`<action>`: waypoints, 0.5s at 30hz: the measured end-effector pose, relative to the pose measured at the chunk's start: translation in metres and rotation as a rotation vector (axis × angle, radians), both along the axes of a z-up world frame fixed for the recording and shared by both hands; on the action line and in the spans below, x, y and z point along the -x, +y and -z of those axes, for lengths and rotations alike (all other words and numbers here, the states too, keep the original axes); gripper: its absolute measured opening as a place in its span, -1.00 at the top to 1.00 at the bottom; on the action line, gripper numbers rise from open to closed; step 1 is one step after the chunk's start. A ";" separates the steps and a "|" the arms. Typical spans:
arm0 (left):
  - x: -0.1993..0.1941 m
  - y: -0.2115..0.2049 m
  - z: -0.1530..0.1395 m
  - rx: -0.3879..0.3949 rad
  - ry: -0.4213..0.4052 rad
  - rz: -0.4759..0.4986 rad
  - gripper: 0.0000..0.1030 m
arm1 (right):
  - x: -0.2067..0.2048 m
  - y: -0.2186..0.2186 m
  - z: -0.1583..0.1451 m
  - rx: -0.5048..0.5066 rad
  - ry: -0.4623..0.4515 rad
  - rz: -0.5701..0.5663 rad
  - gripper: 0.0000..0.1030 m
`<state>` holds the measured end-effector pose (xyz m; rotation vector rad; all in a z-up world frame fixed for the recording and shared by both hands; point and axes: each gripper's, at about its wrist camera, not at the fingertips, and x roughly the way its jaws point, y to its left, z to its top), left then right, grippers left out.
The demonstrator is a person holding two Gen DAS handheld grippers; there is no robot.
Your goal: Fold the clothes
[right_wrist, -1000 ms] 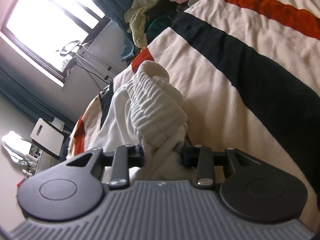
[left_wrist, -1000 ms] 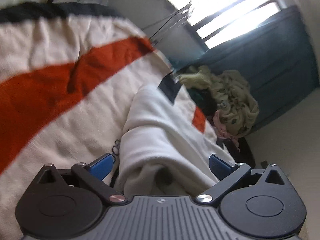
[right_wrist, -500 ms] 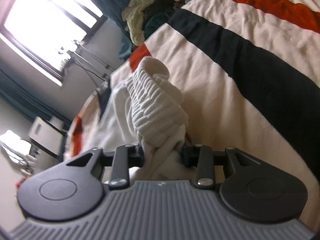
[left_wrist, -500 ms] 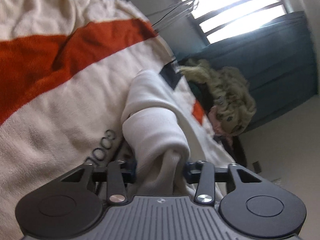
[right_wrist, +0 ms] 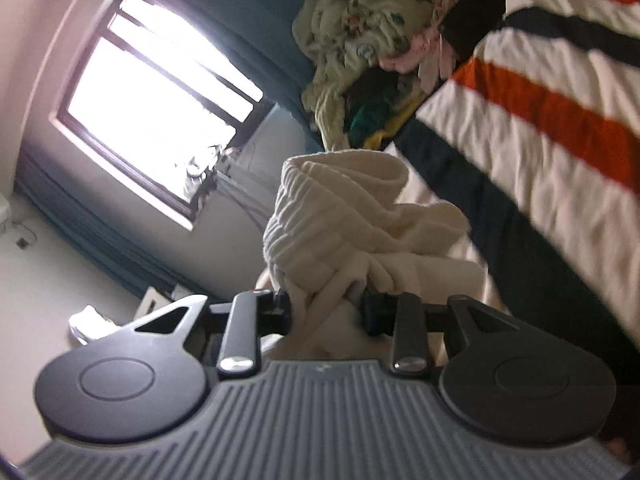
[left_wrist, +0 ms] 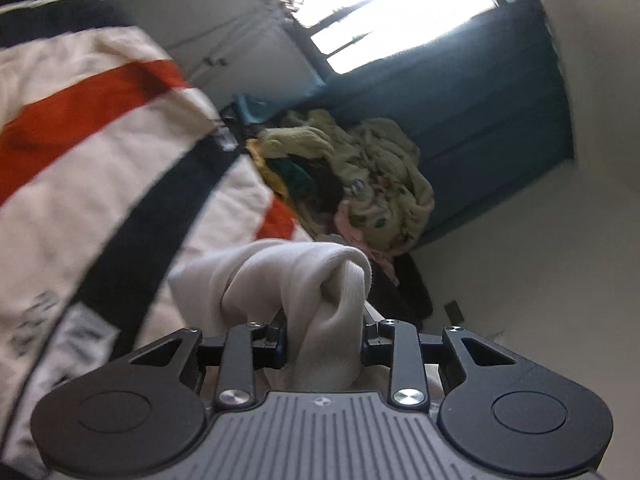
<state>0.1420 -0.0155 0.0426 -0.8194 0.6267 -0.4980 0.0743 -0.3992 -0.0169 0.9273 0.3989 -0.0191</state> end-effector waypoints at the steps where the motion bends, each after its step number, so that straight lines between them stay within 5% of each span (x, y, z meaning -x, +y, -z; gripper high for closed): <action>1: -0.015 -0.017 -0.006 -0.020 -0.004 0.023 0.37 | -0.005 -0.013 -0.006 -0.001 0.000 0.012 0.34; 10: -0.155 -0.172 -0.036 -0.145 -0.055 0.181 0.39 | -0.085 -0.137 -0.039 0.062 0.008 0.091 0.34; 15: -0.223 -0.251 -0.025 -0.171 -0.117 0.220 0.39 | -0.117 -0.188 -0.014 0.100 -0.053 0.173 0.34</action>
